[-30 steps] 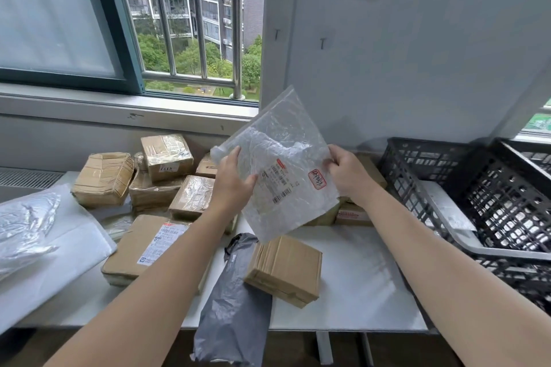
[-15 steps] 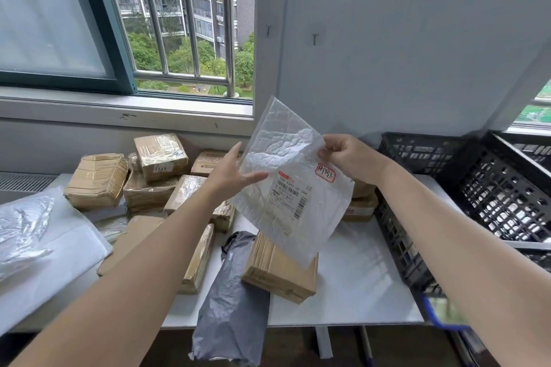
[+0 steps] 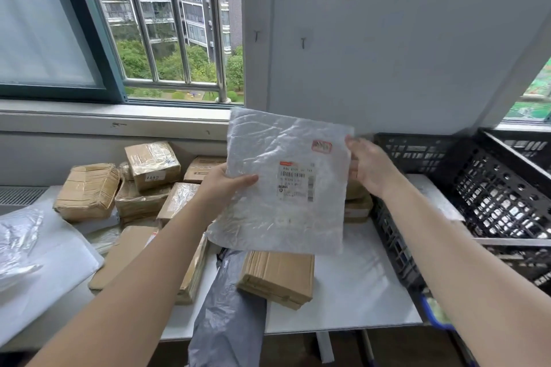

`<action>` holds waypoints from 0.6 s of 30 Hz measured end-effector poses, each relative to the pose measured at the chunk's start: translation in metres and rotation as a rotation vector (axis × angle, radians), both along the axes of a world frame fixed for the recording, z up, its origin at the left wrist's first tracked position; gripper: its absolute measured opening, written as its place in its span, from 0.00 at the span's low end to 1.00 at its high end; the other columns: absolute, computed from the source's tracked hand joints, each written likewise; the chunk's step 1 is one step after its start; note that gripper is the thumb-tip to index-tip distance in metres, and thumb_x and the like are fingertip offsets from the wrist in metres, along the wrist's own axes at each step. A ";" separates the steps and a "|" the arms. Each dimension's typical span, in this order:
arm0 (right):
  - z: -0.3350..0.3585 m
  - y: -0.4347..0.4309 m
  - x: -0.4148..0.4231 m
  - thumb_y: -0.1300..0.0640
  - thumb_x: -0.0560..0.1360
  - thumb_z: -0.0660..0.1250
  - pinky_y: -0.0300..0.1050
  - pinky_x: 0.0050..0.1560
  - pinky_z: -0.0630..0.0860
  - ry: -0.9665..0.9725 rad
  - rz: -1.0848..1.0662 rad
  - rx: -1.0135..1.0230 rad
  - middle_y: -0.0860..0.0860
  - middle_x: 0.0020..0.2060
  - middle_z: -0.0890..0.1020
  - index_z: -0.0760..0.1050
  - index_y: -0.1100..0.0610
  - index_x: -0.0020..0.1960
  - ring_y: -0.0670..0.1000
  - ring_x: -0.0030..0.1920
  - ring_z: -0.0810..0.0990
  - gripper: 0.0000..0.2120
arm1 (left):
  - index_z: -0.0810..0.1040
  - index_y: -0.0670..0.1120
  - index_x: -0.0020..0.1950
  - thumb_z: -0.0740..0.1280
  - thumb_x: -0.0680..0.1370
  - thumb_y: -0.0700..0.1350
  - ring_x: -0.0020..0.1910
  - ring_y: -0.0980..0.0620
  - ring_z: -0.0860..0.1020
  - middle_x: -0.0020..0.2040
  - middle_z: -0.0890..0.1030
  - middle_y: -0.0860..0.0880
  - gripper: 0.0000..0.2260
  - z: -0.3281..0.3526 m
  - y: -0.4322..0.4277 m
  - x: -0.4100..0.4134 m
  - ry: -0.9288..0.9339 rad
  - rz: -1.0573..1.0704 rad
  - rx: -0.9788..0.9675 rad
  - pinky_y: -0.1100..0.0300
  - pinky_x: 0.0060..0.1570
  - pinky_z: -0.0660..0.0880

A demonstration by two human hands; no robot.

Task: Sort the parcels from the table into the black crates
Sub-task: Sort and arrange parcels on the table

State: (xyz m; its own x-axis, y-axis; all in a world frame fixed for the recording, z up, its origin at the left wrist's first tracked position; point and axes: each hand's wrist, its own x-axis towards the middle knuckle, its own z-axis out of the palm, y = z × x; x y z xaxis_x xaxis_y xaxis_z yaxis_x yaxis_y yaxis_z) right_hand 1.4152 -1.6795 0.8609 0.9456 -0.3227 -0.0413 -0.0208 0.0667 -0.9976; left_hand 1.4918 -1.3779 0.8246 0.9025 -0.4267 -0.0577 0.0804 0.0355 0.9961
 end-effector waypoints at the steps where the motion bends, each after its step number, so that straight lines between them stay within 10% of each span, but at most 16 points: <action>1: -0.009 0.004 -0.004 0.48 0.80 0.65 0.47 0.39 0.81 0.027 0.033 0.007 0.55 0.53 0.85 0.74 0.60 0.64 0.55 0.48 0.86 0.19 | 0.82 0.39 0.54 0.78 0.64 0.44 0.45 0.44 0.86 0.48 0.86 0.42 0.21 0.001 0.000 -0.002 0.016 0.031 -0.039 0.55 0.40 0.82; 18: 0.002 0.044 -0.036 0.51 0.77 0.70 0.28 0.32 0.71 -0.282 -0.274 -0.505 0.33 0.35 0.80 0.73 0.44 0.44 0.35 0.32 0.76 0.07 | 0.77 0.46 0.57 0.79 0.69 0.42 0.48 0.52 0.85 0.51 0.85 0.49 0.19 0.043 -0.012 -0.058 -0.273 0.369 -0.125 0.60 0.41 0.81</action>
State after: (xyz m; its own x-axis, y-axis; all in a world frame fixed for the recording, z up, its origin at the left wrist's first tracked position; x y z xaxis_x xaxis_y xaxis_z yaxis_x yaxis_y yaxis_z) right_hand 1.3788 -1.6356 0.8631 0.7779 -0.4692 0.4179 0.1985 -0.4474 -0.8720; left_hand 1.4334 -1.3898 0.8675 0.9701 -0.0637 0.2343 -0.2243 0.1337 0.9653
